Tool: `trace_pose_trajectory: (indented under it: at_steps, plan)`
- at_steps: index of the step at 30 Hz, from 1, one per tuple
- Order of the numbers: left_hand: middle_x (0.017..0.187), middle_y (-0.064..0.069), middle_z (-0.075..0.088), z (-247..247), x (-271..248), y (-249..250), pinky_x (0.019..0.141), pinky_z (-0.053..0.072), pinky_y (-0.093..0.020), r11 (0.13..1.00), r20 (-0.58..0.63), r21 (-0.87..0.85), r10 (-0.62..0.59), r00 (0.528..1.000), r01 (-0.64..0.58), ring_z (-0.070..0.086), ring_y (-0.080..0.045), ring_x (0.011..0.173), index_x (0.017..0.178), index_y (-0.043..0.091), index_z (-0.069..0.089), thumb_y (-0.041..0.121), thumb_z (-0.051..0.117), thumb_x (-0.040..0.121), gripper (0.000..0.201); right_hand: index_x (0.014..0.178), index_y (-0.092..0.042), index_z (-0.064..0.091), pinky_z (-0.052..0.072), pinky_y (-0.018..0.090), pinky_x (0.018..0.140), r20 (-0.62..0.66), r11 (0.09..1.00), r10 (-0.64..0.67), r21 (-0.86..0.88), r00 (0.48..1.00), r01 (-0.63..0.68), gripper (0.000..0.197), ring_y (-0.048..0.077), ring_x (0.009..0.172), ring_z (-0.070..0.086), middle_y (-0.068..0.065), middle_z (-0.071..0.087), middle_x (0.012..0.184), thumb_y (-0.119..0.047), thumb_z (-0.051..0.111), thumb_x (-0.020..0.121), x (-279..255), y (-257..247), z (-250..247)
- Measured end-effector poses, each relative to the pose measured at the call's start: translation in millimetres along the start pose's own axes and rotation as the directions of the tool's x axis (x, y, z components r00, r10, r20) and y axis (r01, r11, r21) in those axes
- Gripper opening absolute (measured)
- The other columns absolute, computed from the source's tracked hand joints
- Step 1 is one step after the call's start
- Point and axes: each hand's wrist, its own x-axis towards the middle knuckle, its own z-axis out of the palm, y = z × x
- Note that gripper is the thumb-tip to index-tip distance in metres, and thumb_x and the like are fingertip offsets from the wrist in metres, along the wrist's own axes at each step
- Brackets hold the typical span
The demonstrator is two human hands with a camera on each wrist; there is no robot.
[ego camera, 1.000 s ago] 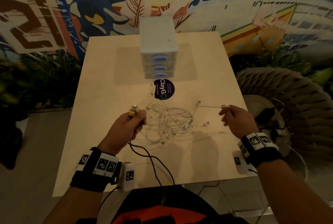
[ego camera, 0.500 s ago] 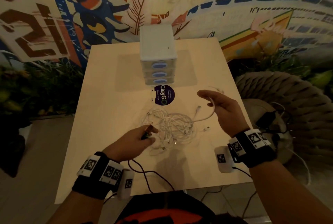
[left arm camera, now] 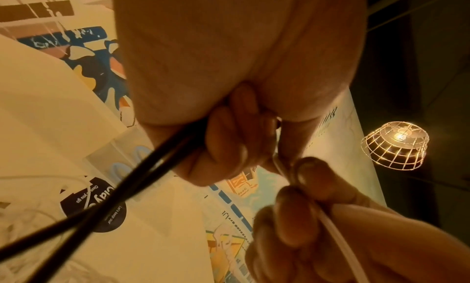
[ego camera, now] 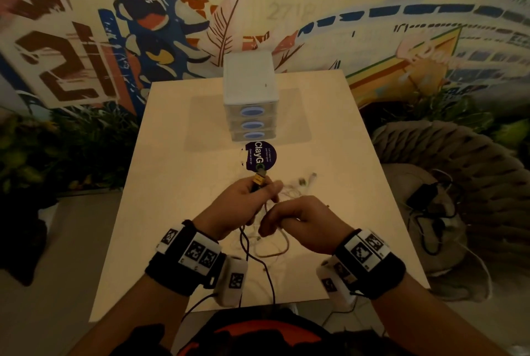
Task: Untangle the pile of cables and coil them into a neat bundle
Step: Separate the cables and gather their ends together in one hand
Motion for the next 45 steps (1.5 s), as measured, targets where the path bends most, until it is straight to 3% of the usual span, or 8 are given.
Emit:
trace_pose_trajectory:
  at_steps: [10,18,22,25,30,35,42,45]
  plan:
    - [0.056,0.008,0.029,-13.4,6.3,-2.9,0.050,0.021,-0.030,0.962,-0.367,-0.266,-0.044,0.929,-0.059,0.022,-0.011,0.048,0.065,0.028,0.051,0.034,0.063,0.099,0.037,0.113,-0.022,0.067,0.045,0.030,0.059,-0.125,0.963,0.125,0.255,0.984,-0.090,0.022,0.021,0.060,0.051,0.002,0.062,0.080,-0.016,0.047,0.107,-33.2,30.2,-2.8]
    - [0.055,0.005,0.024,-43.6,-5.4,-15.5,0.045,0.021,-0.026,0.916,-0.327,-0.370,0.026,0.945,-0.153,0.018,-0.011,0.046,0.067,0.024,0.031,0.038,0.052,0.105,0.045,0.100,-0.020,0.067,0.035,0.016,0.059,-0.115,0.962,0.274,0.031,0.955,-0.272,0.028,0.001,0.054,0.042,-0.020,0.050,0.058,-0.032,0.042,0.108,-68.5,42.4,7.5]
    - [0.053,-0.002,0.021,-51.3,-11.3,-20.3,0.045,0.023,-0.028,0.901,-0.295,-0.368,0.123,0.948,-0.231,0.018,-0.014,0.043,0.061,0.020,0.032,0.039,0.042,0.108,0.052,0.091,-0.014,0.061,0.047,0.029,0.066,-0.002,0.927,0.358,0.121,0.934,-0.355,0.035,0.016,0.062,0.056,0.000,0.062,0.065,-0.035,0.039,0.109,-80.9,51.8,45.5]
    - [0.056,-0.006,0.019,-53.4,-15.0,-24.8,0.053,0.023,-0.037,0.908,-0.265,-0.346,0.147,0.953,-0.236,0.020,-0.018,0.048,0.059,0.020,0.031,0.046,0.044,0.106,0.055,0.091,-0.026,0.065,0.051,0.028,0.085,0.054,0.923,0.373,-0.122,0.926,-0.365,0.028,0.006,0.085,0.067,-0.007,0.073,0.089,-0.036,0.045,0.108,-87.4,73.6,77.6]
    - [0.053,0.002,0.048,-51.5,-20.0,-28.1,0.087,0.050,-0.047,0.947,-0.200,-0.222,0.189,0.961,-0.232,0.059,-0.023,0.070,0.055,0.016,0.048,0.052,0.041,0.103,0.061,0.096,-0.033,0.073,0.041,0.012,0.072,0.100,0.830,0.491,-0.354,0.865,-0.430,0.021,-0.002,0.081,0.060,-0.019,0.064,0.083,-0.040,0.054,0.102,-90.3,85.6,104.2]
    - [0.054,-0.002,0.024,-42.2,-28.1,-26.0,0.047,0.030,-0.029,0.890,-0.068,-0.435,0.120,0.990,-0.138,0.025,-0.016,0.044,0.064,0.018,0.037,0.045,0.040,0.107,0.051,0.128,-0.034,0.066,0.052,0.026,0.092,0.113,0.736,0.598,-0.469,0.793,-0.488,0.042,0.006,0.101,0.068,-0.009,0.073,0.112,-0.055,0.064,0.092,-83.7,79.5,91.8]
    - [0.061,-0.009,0.014,-27.6,-33.9,-31.6,0.046,0.022,-0.029,0.884,0.074,-0.464,0.111,0.991,-0.064,0.015,-0.018,0.047,0.075,0.013,0.032,0.038,0.035,0.109,0.043,0.151,-0.043,0.035,0.044,0.019,0.102,-0.116,0.936,0.283,-0.186,0.952,-0.300,0.091,-0.007,0.125,0.051,-0.022,0.052,0.143,-0.070,0.074,0.073,-31.6,6.2,63.5]
    - [0.055,-0.007,0.027,-21.7,-33.7,-31.5,0.050,0.037,-0.031,0.885,0.058,-0.451,0.158,0.986,-0.115,0.032,-0.020,0.046,0.079,0.013,0.048,0.037,0.035,0.109,0.041,0.136,-0.035,0.052,0.044,0.021,0.106,0.015,0.955,0.277,-0.112,0.961,-0.274,0.058,-0.001,0.121,0.058,-0.013,0.064,0.134,-0.051,0.075,0.085,5.3,-9.1,83.2]
